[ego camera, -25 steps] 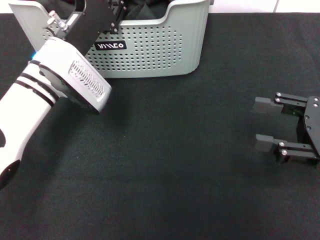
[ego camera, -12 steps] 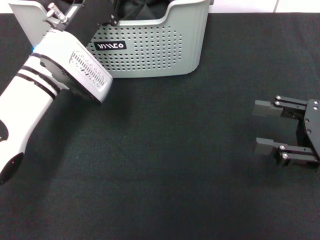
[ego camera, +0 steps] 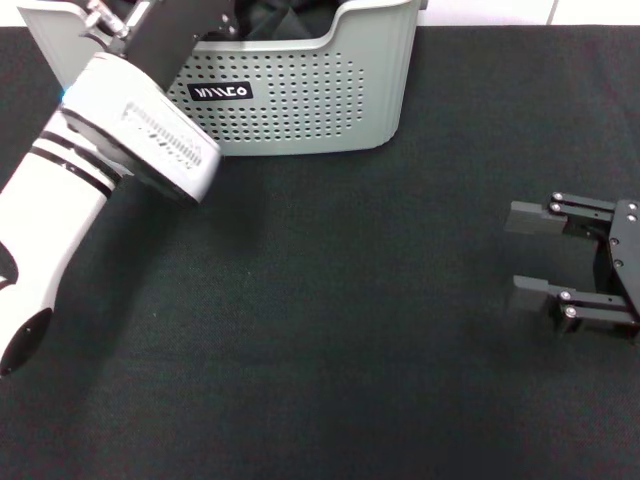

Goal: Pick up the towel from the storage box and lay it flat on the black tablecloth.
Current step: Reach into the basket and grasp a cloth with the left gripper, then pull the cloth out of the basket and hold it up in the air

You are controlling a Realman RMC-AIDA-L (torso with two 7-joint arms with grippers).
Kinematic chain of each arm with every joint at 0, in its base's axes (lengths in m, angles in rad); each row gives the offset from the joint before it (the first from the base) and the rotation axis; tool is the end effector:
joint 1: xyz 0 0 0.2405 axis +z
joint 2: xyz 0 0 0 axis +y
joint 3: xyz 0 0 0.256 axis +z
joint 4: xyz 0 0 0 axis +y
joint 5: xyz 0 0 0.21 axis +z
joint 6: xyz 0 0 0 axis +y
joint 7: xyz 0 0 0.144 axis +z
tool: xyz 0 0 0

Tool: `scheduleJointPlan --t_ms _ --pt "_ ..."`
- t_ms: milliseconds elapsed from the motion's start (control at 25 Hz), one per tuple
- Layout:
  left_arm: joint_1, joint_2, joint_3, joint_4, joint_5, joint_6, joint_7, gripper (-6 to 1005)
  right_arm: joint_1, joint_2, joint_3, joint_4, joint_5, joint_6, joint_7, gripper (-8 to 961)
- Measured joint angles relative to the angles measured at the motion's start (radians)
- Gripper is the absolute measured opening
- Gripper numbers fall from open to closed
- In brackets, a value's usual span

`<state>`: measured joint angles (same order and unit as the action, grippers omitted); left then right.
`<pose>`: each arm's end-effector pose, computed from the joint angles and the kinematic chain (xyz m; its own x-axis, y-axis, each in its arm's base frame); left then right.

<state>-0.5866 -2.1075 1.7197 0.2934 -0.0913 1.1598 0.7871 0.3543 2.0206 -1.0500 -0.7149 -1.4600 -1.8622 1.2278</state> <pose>-0.2193 0.3892 -0.0176 0.8329 -0.5042 -0.2281 -0.2553 0.0157 -0.9667 0.2312 0.2711 0.0258 0.6602 -0.1005 -0.7443 -0.1668 -0.9859 -0.0148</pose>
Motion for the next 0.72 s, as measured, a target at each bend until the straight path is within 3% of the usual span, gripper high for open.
scheduleJointPlan --t_ms 200,440,520,560,720 --pt "0.067 0.001 0.076 0.107 -0.077 0.1 -0.124 36 0.0 -0.002 0.021 0.003 0.001 -0.006 -0.001 600" --pt "0.312 0.009 0.182 0.465 -0.034 0.107 -0.138 30 0.01 0.001 0.033 0.006 0.039 -0.013 -0.009 598" --pt "0.344 0.009 0.195 0.514 -0.018 0.108 -0.133 28 0.015 0.001 0.031 0.007 0.075 -0.013 -0.017 597" --pt "0.418 0.009 0.231 0.634 0.004 0.111 -0.132 27 0.018 0.003 0.03 0.007 0.097 -0.011 -0.023 597" --pt "0.506 0.011 0.298 0.781 0.004 0.109 -0.135 23 0.04 0.007 0.023 0.019 0.188 0.012 -0.042 595"
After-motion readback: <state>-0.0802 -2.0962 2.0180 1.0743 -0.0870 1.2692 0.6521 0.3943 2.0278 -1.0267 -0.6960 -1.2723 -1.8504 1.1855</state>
